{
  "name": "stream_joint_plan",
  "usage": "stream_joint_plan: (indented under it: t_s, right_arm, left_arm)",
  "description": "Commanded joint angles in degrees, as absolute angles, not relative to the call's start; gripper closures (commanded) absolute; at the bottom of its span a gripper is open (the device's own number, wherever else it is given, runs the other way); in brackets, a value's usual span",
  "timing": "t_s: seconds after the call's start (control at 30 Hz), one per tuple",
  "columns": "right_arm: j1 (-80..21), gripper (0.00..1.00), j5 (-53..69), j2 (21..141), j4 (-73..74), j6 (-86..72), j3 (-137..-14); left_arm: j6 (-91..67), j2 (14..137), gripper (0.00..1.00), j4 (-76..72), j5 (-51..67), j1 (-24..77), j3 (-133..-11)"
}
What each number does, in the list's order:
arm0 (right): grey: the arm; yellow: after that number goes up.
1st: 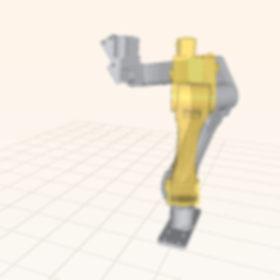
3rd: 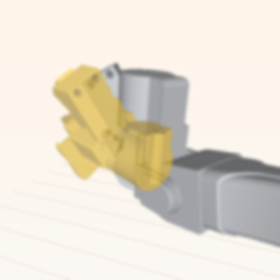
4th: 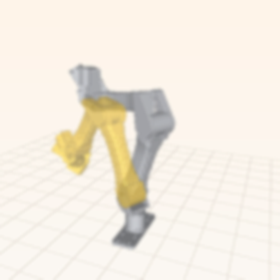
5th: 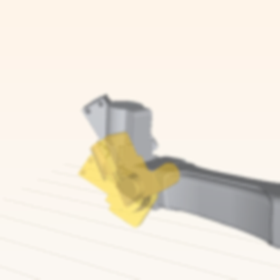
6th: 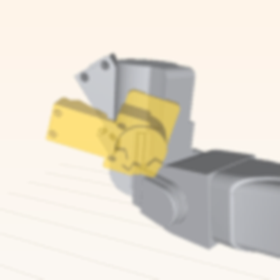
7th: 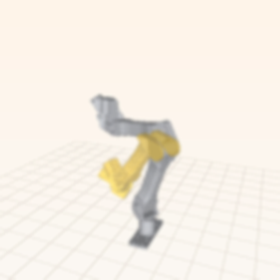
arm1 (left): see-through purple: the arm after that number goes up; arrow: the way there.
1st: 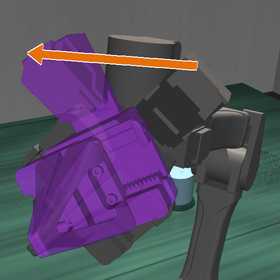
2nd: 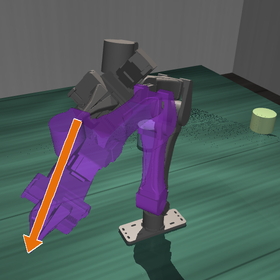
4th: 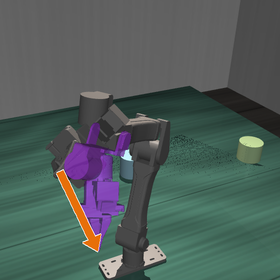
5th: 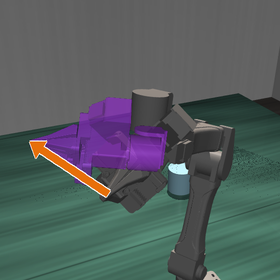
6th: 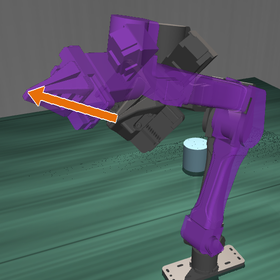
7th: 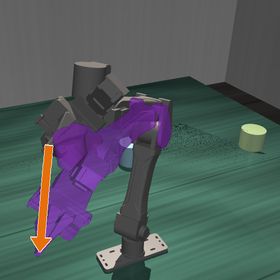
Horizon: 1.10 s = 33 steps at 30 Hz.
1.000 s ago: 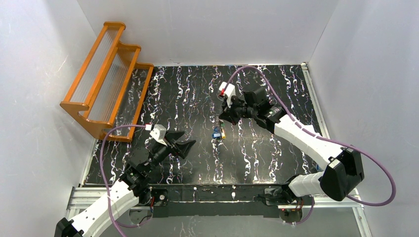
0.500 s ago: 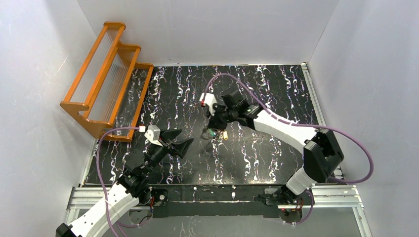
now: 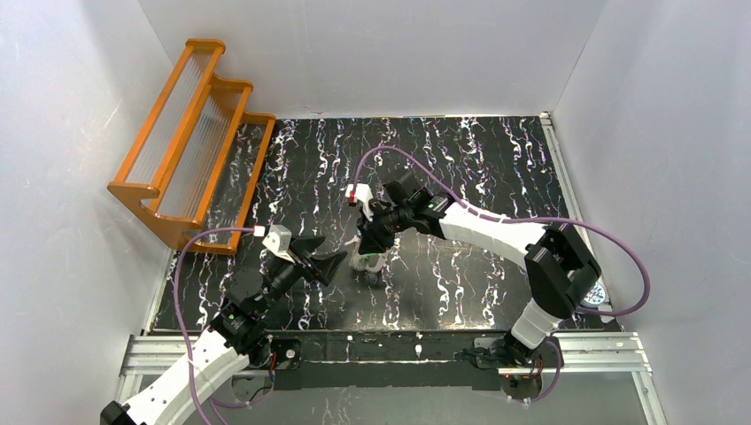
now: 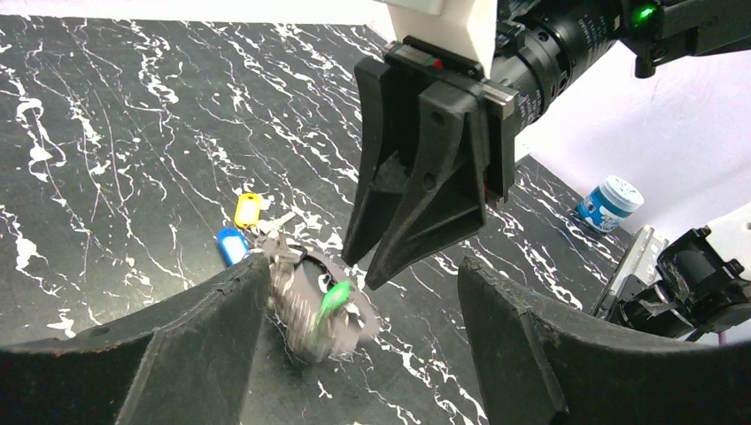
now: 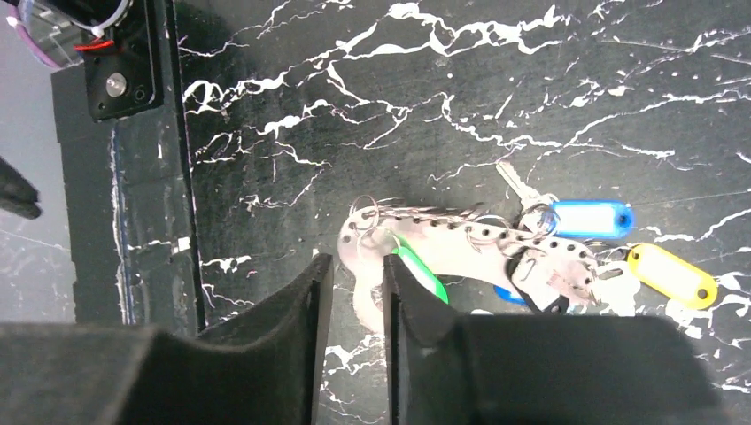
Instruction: Put the keys on the keyring
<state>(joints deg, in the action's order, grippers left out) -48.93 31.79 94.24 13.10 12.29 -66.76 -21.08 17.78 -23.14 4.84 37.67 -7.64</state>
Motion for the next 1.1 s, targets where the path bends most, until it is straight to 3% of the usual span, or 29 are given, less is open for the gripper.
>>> stream_joint_plan:
  t_s: [0.0,0.1,0.17,0.37,0.63,0.77,1.07]
  right_arm:
    - [-48.85,0.54,34.29,91.69,9.03,11.17,-66.09]
    - [-48.36,0.32,32.59,88.16,3.58,8.97,-62.96]
    - [-47.46,0.23,31.31,86.15,-0.15,6.25,-60.73]
    - [-44.13,0.18,28.4,84.18,-5.25,-0.17,-55.53]
    - [-42.13,0.17,28.38,90.03,3.77,-6.49,-58.22]
    - [-41.15,0.21,32.22,91.77,-0.31,-9.39,-54.97]
    - [-41.71,0.46,42.06,101.47,-2.74,-13.79,-57.14]
  left_arm:
    - [-20.52,17.33,0.24,-21.98,3.65,37.71,-9.32]
    - [-21.17,17.62,0.24,-21.14,3.09,37.7,-9.4]
    - [-21.7,18.13,0.24,-20.25,2.74,37.7,-9.49]
    - [-24.74,20.47,0.23,-17.82,0.82,37.7,-9.4]
    - [-30.01,26.82,0.23,-12.2,-5.78,37.65,-10.94]
    - [-31.1,29.95,0.23,-12.27,-3.86,37.7,-11.8]
    - [-32.49,33.65,0.22,-14.04,-3.89,37.68,-11.34]
